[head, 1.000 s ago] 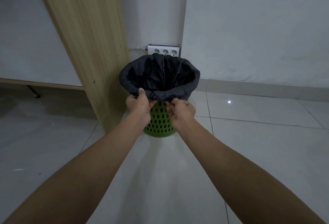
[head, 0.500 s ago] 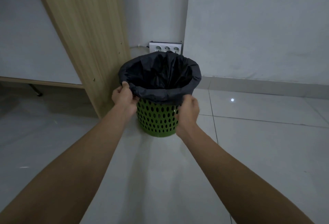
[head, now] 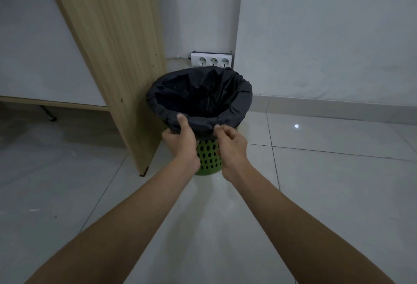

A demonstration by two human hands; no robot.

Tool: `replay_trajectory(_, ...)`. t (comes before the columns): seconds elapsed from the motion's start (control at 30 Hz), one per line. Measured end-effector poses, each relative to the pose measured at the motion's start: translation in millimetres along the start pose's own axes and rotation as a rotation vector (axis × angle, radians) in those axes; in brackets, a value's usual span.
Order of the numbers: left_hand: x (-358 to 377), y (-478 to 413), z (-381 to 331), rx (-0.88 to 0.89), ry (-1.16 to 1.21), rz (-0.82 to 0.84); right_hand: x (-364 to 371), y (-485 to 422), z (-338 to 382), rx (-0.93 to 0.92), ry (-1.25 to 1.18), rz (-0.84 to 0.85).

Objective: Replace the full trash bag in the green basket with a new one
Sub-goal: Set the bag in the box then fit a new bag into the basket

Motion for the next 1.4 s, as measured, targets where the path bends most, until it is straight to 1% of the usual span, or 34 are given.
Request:
replay_trajectory(0.03,-2,-2,-2,0.010,0.005,-0.025,-1,3,-3,-0.038,0.007,0.034)
replay_trajectory(0.1,-5,-6,-4,0.017,0.023,-0.035,-6,5,-6,-0.207,0.131,0.106)
replay_trajectory(0.17,-9,-3,-2,0.014,0.033,0.013,-14,3,-14,-0.434,0.386,0.121)
replay_trajectory(0.2,-10,0,0,0.007,0.039,0.053,-18,2,-20,-0.504,0.509,0.092)
replay_trajectory(0.23,-11,3,3,-0.004,0.050,0.095,-22,0,-25,-0.533,0.601,0.055)
replay_trajectory(0.3,-13,10,11,-0.030,0.073,0.147,-25,-2,-31,-0.516,0.685,0.006)
replay_trajectory(0.33,-14,11,17,-0.037,0.055,0.152,-26,-4,-32,-0.526,0.706,-0.014)
replay_trajectory(0.43,-12,15,35,-0.011,-0.090,0.160,-26,-11,-31,-0.650,0.755,-0.074)
replay_trajectory(0.53,-6,17,44,0.027,-0.193,0.168,-29,-15,-31,-0.736,0.779,-0.092)
replay_trajectory(0.63,-1,19,44,0.060,-0.240,0.171,-34,-21,-30,-0.815,0.771,-0.146)
replay_trajectory(0.73,0,13,51,0.028,-0.230,0.191,-39,-28,-25,-0.890,0.709,-0.191)
replay_trajectory(0.83,2,14,56,-0.058,-0.212,0.255,-43,-33,-23,-0.828,0.603,-0.174)
replay_trajectory(0.9,5,16,58,-0.158,-0.170,0.360,-47,-34,-25,-0.748,0.554,-0.162)
replay_trajectory(1.03,12,16,67,-0.260,-0.136,0.506,-54,-31,-25,-0.481,0.389,-0.091)
replay_trajectory(1.17,22,22,69,-0.327,-0.118,0.629,-54,-24,-16,-0.263,0.132,-0.052)
replay_trajectory(1.27,28,23,70,-0.386,-0.090,0.659,-53,-23,-10,-0.125,-0.006,-0.041)
replay_trajectory(1.4,34,18,71,-0.421,-0.084,0.619,-53,-24,-10,-0.044,-0.048,0.003)
Point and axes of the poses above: each hand's wrist, its own y-axis away from the middle knuckle, its own x-axis out of the palm, z = x × y, the point moved 2 cm from there along -y, towards the middle knuckle, and after that the axes turned 5 degrees about -z, right-handed, at the moved point
